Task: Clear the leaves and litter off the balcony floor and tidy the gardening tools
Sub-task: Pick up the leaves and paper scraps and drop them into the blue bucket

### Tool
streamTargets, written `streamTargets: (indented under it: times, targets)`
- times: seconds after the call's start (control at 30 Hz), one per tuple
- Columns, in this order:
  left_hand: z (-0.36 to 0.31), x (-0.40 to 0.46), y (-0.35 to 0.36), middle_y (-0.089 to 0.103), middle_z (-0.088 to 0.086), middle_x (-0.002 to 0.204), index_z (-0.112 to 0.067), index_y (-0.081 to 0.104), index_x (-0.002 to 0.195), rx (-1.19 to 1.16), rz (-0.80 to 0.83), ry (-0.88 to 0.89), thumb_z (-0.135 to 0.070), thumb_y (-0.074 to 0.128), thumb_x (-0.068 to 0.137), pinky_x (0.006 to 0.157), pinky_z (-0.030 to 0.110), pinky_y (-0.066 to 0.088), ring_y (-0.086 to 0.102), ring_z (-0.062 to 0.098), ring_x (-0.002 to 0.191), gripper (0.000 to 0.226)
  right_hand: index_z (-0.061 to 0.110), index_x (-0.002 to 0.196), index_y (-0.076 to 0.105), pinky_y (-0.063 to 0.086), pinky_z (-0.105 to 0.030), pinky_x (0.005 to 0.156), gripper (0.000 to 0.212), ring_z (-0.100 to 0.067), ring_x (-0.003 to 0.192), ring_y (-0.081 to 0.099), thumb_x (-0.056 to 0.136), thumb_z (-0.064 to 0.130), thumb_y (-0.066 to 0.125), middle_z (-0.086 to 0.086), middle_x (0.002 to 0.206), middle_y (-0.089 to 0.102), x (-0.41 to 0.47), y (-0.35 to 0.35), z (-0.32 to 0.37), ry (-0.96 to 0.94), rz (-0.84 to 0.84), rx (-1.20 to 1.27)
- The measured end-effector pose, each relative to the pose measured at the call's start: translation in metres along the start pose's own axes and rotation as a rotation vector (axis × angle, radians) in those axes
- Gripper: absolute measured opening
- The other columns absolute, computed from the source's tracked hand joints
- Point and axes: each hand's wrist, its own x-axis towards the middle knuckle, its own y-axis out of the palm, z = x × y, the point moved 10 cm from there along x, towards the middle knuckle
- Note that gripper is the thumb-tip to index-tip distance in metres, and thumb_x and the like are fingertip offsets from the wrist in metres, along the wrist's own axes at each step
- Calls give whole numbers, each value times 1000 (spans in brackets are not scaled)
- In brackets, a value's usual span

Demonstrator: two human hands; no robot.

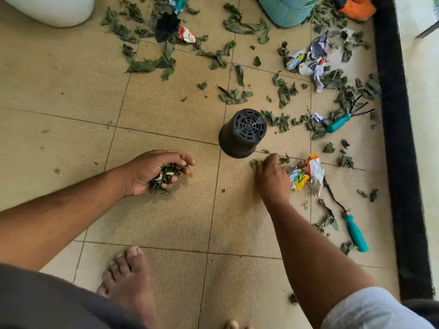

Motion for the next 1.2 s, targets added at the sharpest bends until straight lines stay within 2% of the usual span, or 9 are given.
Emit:
streamTargets:
  times: [0.23, 0.33, 0.43, 0.53, 0.67, 0.77, 0.9, 1.07, 1.2]
  targets:
    - [3, -2, -7, 75, 13, 107, -5, 78, 113, -31, -43, 16, -21, 72, 95, 45, 22, 36, 54, 12, 62, 25, 15, 86, 60, 35, -32, 57, 42, -26, 66, 62, 110, 44, 41, -10, 76, 66, -24, -5, 4, 38, -110, 189]
    - [3, -4, -9, 73, 13, 107, -12, 77, 92, -44, -51, 27, -32, 77, 92, 44, 22, 38, 53, 13, 62, 20, 16, 75, 71, 46, -30, 56, 61, -16, 60, 61, 107, 58, 40, 0, 69, 68, -53, 11, 21, 112, -86, 326]
    - [5, -8, -21, 74, 13, 102, -16, 69, 81, -29, -109, 24, -43, 75, 95, 46, 23, 38, 52, 14, 62, 31, 17, 69, 66, 48, -32, 61, 50, -15, 60, 61, 100, 55, 57, 2, 66, 66, -77, 28, 37, 86, -27, 358]
    - [6, -18, -35, 67, 8, 85, -18, 66, 74, 34, -163, 31, -50, 74, 94, 49, 25, 35, 51, 16, 61, 38, 26, 105, 56, 52, -33, 64, 16, -8, 65, 61, 100, 36, 67, 8, 72, 64, -95, 35, 48, 43, 94, 407]
    - [6, -34, -62, 58, 2, 76, -17, 75, 87, 68, -276, 69, -54, 77, 90, 53, 25, 33, 50, 16, 60, 38, 40, 141, 44, 60, -41, 81, 39, -18, 87, 71, 104, 47, 56, 1, 104, 74, -106, 37, 53, -100, 129, 272]
    - [7, -49, -83, 60, 0, 78, -25, 83, 112, 109, -378, 83, -46, 81, 87, 53, 24, 32, 49, 14, 60, 33, 40, 129, 48, 59, -39, 81, 27, -17, 93, 70, 105, 54, 48, 7, 111, 71, -113, 46, 56, -165, 130, 155]
    - [10, -69, -111, 74, -5, 79, -26, 85, 108, 91, -543, 84, -39, 86, 85, 53, 23, 34, 52, 13, 59, 27, 36, 106, 45, 58, -40, 69, 10, -15, 77, 63, 109, 44, 43, 9, 99, 63, -118, 51, 62, -217, 118, 68]
    - [13, -87, -135, 80, -5, 81, -19, 83, 102, 77, -718, 127, -29, 87, 88, 44, 20, 43, 59, 8, 56, 17, 34, 99, 39, 56, -38, 64, 13, -11, 70, 58, 110, 41, 42, 10, 87, 58, -114, 53, 61, -192, 116, 56]
    - [12, -99, -158, 79, -5, 109, -24, 83, 101, 203, -837, 194, -21, 70, 102, 70, 30, 52, 68, 15, 86, 13, 34, 101, 41, 54, -38, 64, 15, -10, 69, 56, 110, 46, 39, 8, 84, 58, -111, 53, 61, -160, 97, 87]
